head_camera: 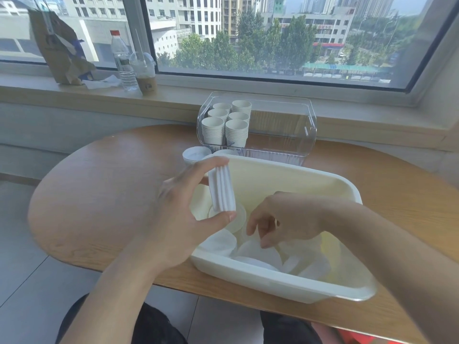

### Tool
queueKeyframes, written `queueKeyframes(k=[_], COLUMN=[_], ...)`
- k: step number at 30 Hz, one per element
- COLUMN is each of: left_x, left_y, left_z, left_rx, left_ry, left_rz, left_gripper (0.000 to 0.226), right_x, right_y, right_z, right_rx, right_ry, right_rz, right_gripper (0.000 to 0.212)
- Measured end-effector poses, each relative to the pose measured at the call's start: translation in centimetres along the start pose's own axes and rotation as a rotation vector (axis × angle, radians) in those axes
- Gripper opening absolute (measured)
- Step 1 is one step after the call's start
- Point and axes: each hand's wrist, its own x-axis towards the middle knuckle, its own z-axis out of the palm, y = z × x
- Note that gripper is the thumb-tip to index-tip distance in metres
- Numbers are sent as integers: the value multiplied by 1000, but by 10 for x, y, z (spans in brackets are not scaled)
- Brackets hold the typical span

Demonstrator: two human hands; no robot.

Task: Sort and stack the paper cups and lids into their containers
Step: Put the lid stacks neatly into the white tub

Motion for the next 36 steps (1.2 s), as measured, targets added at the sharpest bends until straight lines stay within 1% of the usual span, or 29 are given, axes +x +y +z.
queueKeyframes(k=[4,6,8,11,15,17,22,31,34,36], left_x=[-2,-4,-5,-5,-6,-6,-4,-2,-1,1], left_y=[0,0,0,1,2,3,4,5,5,7], left_z=[0,0,-1,0,-1,-1,-1,0,0,0], left_rx=[5,5,7,12,13,13,1,-23,-27,-36], left_ry=[-3,-11,-12,-13,-20,-24,-16,-10,0,7], left_rz=[5,-1,-3,-4,-11,-12,-1,-27,-21,-10], left_gripper=[77,78,77,76,75,75,75,76,75,75], right_x=[-1,-2,-3,-4,-6,-6,-7,-10,-8,-7], right_y=[-2,-5,-7,-7,-5,-5,-7,-7,-4,-4], right_z=[2,2,-1,-6,-10,-12,-13,-16,-17,-16], right_rx=[-43,-59,-82,-99,33,89,215,464,526,542], right_ry=[15,66,175,371,608,688,813,749,708,645], right_rz=[8,6,2,-15,-38,-45,-60,-118,-138,-161], right_gripper=[14,8,12,9,12,13,20,14,16,25])
